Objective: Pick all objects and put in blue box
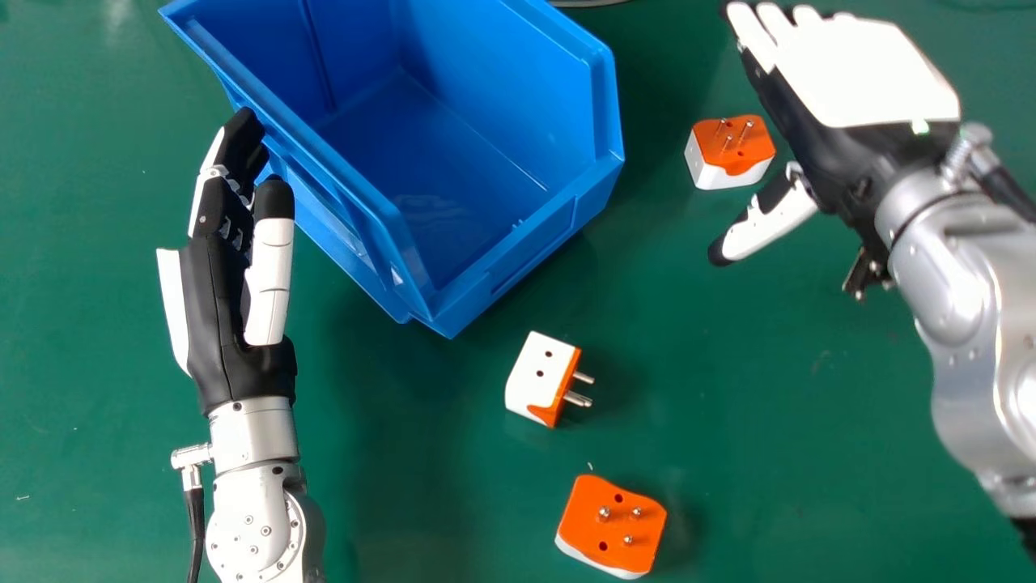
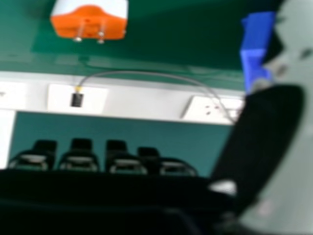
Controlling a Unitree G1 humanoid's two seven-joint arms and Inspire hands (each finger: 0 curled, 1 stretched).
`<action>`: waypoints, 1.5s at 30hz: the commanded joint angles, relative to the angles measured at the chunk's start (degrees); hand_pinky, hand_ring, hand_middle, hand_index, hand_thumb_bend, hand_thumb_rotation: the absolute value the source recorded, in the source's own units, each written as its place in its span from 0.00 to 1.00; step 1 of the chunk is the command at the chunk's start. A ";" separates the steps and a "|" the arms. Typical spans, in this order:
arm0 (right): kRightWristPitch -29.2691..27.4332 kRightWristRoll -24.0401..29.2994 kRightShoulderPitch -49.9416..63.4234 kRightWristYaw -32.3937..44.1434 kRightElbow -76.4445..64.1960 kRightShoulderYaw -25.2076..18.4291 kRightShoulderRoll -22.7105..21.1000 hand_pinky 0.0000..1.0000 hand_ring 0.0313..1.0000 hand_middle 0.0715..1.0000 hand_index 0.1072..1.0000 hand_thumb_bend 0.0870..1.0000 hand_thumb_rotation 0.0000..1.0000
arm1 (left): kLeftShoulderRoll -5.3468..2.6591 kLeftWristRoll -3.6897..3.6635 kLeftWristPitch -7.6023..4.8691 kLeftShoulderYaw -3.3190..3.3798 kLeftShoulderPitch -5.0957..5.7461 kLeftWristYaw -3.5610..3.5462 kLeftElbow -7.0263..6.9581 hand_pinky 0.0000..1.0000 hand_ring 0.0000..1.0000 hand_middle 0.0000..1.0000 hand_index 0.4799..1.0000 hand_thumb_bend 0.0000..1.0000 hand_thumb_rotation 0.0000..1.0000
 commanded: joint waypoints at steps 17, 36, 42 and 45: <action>-18.58 -0.60 -22.45 -10.30 35.33 8.42 -2.88 0.96 1.00 1.00 1.00 0.91 0.09 | -0.43 0.03 -0.37 -0.23 -1.80 0.14 -0.33 0.89 0.91 0.90 0.73 0.81 0.79; -26.20 -7.01 -37.51 -22.65 67.58 24.44 0.89 0.95 1.00 1.00 0.99 0.85 0.08 | -0.40 -0.34 -0.53 -0.22 -1.24 0.08 0.00 0.89 0.92 0.91 0.73 0.83 0.79; -28.75 -4.71 -39.67 -24.85 71.61 23.86 1.62 0.93 1.00 1.00 1.00 0.85 0.08 | -0.41 -0.32 -0.47 -0.23 -1.44 0.01 0.32 0.90 0.92 0.91 0.74 0.83 0.79; -29.83 -3.84 -40.69 -25.73 73.68 24.13 2.18 0.93 1.00 1.00 1.00 0.86 0.09 | -0.37 -0.34 -0.48 -0.19 -1.38 0.02 0.32 0.90 0.92 0.91 0.74 0.82 0.79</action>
